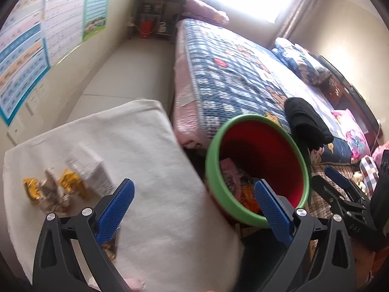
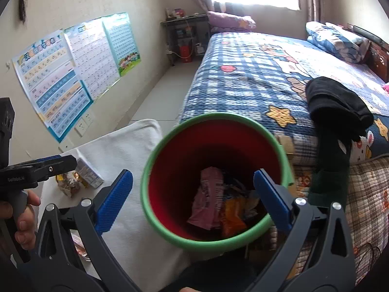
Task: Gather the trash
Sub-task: 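Move both open tools back over the remaining trash on the table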
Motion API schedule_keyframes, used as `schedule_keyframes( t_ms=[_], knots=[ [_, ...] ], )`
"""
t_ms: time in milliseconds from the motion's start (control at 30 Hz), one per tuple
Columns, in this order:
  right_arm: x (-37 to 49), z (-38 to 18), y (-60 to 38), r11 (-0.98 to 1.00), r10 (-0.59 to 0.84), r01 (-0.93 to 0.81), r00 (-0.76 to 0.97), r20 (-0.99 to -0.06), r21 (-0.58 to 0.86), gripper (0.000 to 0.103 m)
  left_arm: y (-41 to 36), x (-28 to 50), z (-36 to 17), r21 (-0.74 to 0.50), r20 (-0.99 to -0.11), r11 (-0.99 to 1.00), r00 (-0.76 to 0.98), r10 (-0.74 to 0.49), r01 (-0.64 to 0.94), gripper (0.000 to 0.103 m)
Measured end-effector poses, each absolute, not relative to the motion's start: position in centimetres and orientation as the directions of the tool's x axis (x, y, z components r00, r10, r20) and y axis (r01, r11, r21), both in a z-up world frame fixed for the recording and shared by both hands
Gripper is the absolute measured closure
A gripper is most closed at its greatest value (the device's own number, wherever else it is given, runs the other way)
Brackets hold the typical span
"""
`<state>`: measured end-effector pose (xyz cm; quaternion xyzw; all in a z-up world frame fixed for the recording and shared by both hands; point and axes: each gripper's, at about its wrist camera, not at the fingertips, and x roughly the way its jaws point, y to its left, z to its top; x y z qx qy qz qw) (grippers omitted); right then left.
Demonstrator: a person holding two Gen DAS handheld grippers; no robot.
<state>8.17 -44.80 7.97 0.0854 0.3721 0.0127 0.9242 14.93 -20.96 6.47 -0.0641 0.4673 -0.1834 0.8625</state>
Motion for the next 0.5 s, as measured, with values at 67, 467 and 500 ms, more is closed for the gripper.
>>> schedule_keyframes(
  t_ms=[67,467,500],
  knots=[
    [8.3,8.0,-43.8,0.985,0.102,0.024,0.721,-0.685,0.171,0.005,-19.4,14.6,6.4,-0.278,-0.786,0.931,0.502,-0.362,0.236,0.008],
    [9.0,8.7,-36.0,0.981,0.192,-0.115,0.707,-0.680,0.157,0.005,-9.3,12.0,6.6,-0.268,-0.781,0.959,0.562,-0.273,0.094,0.008],
    [9.0,8.7,-35.2,0.980,0.198,-0.127,0.705,-0.681,0.154,0.005,-8.6,11.7,6.5,-0.269,-0.781,0.960,0.564,-0.267,0.082,0.008]
  ],
)
